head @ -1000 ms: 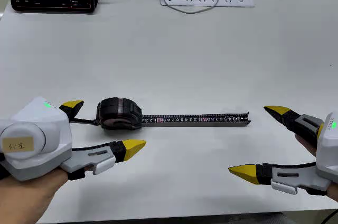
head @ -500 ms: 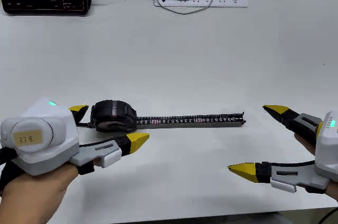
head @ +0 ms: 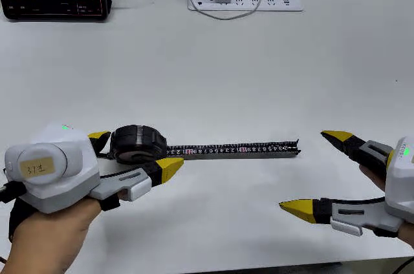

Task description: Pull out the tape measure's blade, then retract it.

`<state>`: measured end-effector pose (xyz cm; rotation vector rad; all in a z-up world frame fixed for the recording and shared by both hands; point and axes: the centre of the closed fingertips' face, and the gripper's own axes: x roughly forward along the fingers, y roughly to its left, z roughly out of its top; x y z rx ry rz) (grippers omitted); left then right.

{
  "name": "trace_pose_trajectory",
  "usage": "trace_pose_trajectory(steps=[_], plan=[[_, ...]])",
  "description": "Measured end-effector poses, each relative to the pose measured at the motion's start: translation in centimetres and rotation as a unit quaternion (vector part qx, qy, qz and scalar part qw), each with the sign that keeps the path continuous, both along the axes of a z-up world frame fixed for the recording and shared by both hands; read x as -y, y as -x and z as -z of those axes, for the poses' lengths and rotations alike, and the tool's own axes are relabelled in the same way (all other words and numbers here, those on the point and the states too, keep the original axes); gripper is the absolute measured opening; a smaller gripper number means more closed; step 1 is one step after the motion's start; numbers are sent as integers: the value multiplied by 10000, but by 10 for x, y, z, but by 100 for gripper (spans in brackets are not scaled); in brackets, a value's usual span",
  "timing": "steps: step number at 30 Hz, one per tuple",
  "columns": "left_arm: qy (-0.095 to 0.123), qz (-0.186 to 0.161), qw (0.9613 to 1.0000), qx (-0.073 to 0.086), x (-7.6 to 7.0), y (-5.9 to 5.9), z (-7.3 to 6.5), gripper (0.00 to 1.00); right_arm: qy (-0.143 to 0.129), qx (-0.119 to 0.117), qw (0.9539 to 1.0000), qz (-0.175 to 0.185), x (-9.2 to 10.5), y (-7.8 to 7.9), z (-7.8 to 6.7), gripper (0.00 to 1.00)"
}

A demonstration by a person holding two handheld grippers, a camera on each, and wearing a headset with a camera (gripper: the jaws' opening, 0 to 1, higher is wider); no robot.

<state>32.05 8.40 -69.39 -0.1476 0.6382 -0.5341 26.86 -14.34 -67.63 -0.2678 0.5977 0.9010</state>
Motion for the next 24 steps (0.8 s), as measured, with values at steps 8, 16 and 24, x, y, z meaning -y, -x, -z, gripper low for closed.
trace_pose_trajectory(steps=[8, 16, 24], plan=[[-40, -62, 10000, 10, 1, -1, 2, 86, 26, 0, 10000, -8, 1, -1, 1, 82], [-169, -189, 9997, 49, 0, -3, 4, 83, 84, 28, 10000, -14, 2, -1, -1, 82], [-388, -334, 9987, 45, 3, -4, 7, 84, 126, 96, 9999, -14, 5, -6, -2, 79]])
